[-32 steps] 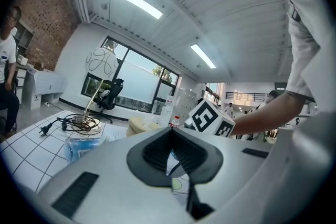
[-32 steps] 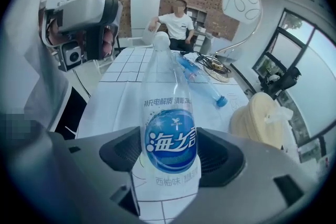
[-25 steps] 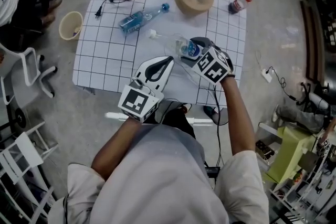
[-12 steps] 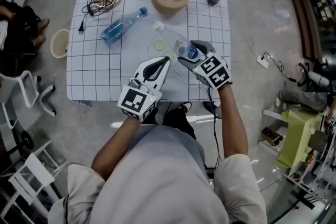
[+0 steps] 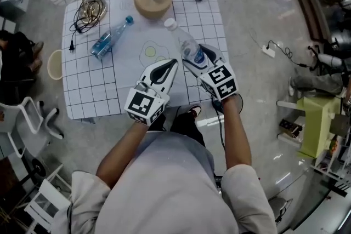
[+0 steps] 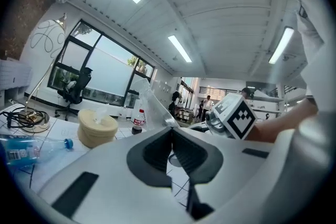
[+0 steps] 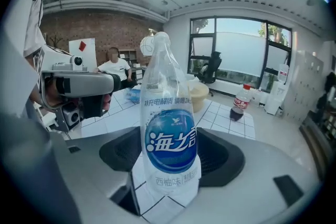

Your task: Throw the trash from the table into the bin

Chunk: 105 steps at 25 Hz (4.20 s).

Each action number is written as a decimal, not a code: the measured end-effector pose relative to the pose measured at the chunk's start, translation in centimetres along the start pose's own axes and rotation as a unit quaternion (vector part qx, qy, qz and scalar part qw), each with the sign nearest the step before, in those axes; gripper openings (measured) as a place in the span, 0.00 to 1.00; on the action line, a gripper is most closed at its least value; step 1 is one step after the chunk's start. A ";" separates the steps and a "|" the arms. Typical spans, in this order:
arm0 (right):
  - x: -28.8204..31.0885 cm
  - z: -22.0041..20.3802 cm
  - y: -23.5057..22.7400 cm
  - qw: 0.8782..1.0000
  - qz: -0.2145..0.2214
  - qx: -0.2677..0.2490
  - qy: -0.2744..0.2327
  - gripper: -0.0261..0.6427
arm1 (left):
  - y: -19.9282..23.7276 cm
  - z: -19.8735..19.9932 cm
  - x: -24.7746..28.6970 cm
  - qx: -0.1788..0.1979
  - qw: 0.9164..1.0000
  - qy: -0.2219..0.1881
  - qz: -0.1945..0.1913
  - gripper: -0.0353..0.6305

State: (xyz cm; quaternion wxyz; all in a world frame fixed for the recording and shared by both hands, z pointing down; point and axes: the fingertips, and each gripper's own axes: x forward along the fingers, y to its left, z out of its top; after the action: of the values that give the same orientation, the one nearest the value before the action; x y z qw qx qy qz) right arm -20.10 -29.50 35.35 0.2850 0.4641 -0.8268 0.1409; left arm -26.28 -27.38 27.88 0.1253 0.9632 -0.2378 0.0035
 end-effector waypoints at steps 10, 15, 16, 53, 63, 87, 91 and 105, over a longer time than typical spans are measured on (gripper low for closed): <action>-5.5 -3.0 -1.8 0.988 -0.094 0.098 -0.071 0.50 | -4.4 -1.2 3.6 -0.010 0.998 0.018 -0.056 0.06; -8.8 -4.8 -2.8 0.977 -0.132 0.133 -0.100 0.50 | -7.3 -2.1 5.6 -0.006 0.996 0.034 -0.087 0.06; -9.5 -5.1 -3.0 0.975 -0.140 0.140 -0.105 0.50 | -7.9 -2.2 6.0 -0.004 0.995 0.037 -0.094 0.06; -33.4 -21.3 -13.0 0.899 -0.312 0.256 -0.172 0.50 | -31.6 -8.5 21.7 0.033 0.961 0.107 -0.252 0.06; -38.4 -27.4 -15.2 0.875 -0.348 0.284 -0.184 0.50 | -38.7 -11.2 26.4 0.041 0.948 0.104 -0.299 0.06; -41.4 -39.3 -14.7 0.806 -0.420 0.359 -0.212 0.50 | -47.8 -21.2 30.9 0.053 0.901 0.154 -0.403 0.06; -40.5 -42.4 -14.8 0.798 -0.424 0.372 -0.211 0.50 | -47.6 -23.9 31.9 0.049 0.901 0.162 -0.398 0.06; -34.9 -53.4 -14.6 0.787 -0.411 0.418 -0.191 0.50 | -48.6 -36.0 33.6 0.069 0.885 0.196 -0.417 0.06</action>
State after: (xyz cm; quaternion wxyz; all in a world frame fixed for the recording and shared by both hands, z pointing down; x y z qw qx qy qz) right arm 24.66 13.29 56.53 -0.0691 0.8514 -0.4556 0.2505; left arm 27.70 7.61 53.29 0.0920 0.9596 0.2158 0.1557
